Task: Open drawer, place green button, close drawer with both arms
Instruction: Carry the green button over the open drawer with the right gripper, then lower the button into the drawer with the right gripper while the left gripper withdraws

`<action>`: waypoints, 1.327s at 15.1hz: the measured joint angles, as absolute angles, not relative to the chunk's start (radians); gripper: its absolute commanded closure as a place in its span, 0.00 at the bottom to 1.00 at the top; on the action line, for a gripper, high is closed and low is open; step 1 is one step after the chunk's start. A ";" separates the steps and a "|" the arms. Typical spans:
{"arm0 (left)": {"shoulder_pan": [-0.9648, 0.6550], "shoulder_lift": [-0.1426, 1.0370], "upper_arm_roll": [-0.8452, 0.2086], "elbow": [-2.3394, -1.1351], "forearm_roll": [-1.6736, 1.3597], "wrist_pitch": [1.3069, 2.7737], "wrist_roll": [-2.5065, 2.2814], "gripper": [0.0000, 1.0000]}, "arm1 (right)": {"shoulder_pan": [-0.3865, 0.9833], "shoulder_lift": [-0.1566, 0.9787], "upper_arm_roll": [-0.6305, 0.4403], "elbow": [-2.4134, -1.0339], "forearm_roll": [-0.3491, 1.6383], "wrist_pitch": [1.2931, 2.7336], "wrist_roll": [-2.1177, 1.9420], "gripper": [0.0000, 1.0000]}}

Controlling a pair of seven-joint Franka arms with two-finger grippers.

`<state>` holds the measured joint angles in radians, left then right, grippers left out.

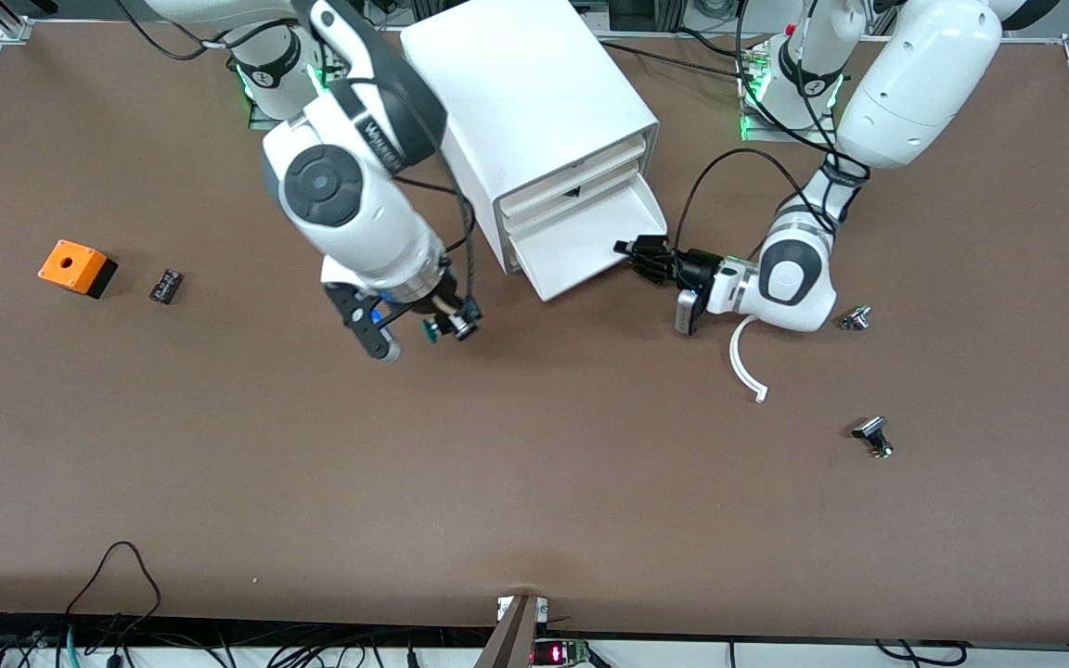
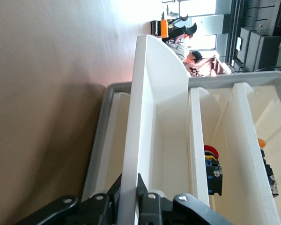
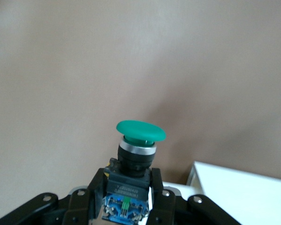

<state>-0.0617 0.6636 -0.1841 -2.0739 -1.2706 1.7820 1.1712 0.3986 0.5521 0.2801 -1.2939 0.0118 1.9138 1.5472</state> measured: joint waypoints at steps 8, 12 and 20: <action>-0.052 0.686 -0.112 -1.963 -1.207 1.759 1.109 0.61 | 0.591 0.603 0.279 -1.277 -0.061 2.023 1.884 1.00; -0.052 0.695 -0.102 -1.938 -1.196 1.778 1.096 0.00 | 0.685 0.724 0.276 -1.219 -0.134 2.137 2.042 1.00; -0.050 0.616 -0.096 -1.836 -1.095 1.777 0.732 0.00 | 0.762 0.861 0.256 -1.193 -0.144 2.274 2.117 1.00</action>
